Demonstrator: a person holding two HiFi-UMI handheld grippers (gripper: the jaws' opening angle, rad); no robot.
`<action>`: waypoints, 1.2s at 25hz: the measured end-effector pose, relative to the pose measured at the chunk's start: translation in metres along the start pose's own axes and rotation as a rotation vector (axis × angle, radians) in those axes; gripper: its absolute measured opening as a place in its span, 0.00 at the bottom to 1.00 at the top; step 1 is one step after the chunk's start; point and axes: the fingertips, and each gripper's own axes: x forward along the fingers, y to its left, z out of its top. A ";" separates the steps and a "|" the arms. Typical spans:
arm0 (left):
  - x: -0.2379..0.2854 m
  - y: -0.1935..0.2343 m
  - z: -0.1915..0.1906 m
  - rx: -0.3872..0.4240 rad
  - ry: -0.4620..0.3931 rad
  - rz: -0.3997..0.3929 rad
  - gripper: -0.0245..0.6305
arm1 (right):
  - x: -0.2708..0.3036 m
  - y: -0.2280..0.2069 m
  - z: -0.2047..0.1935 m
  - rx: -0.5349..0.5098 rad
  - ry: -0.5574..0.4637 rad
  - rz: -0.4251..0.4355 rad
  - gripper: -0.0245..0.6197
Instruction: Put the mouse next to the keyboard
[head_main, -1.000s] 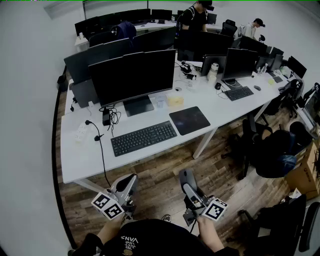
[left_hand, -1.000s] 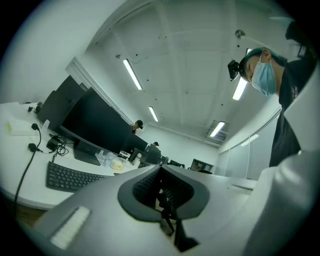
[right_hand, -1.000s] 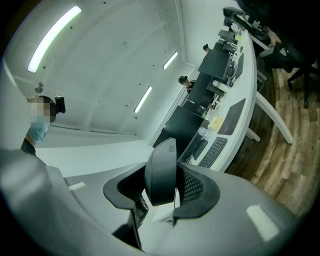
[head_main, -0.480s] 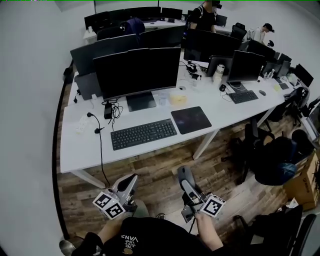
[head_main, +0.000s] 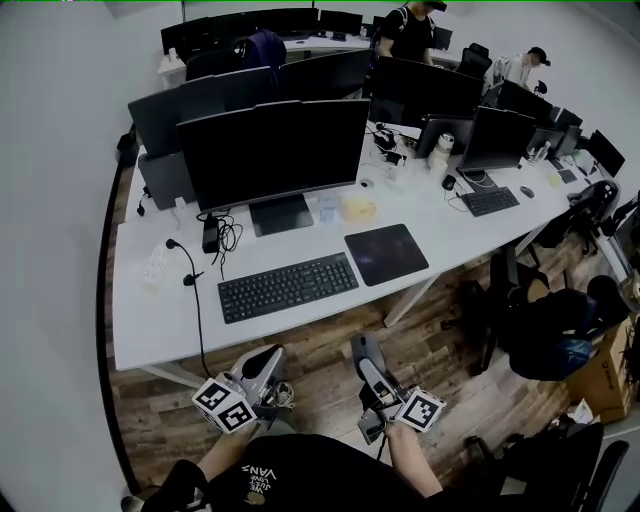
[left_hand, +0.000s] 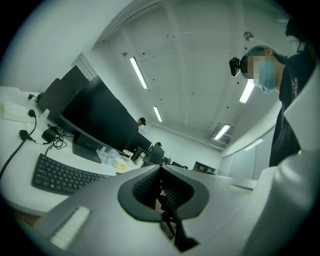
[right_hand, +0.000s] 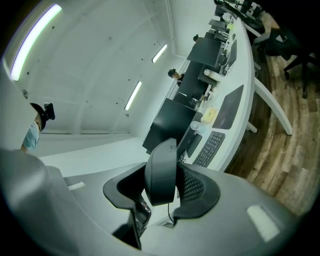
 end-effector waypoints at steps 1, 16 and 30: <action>0.007 0.009 0.004 -0.001 0.002 -0.007 0.04 | 0.010 -0.003 0.004 -0.003 -0.002 -0.005 0.32; 0.098 0.102 0.040 0.000 0.082 -0.152 0.04 | 0.110 -0.058 0.058 -0.022 -0.119 -0.121 0.32; 0.143 0.145 0.029 -0.041 0.117 -0.082 0.04 | 0.152 -0.123 0.097 -0.006 -0.060 -0.169 0.32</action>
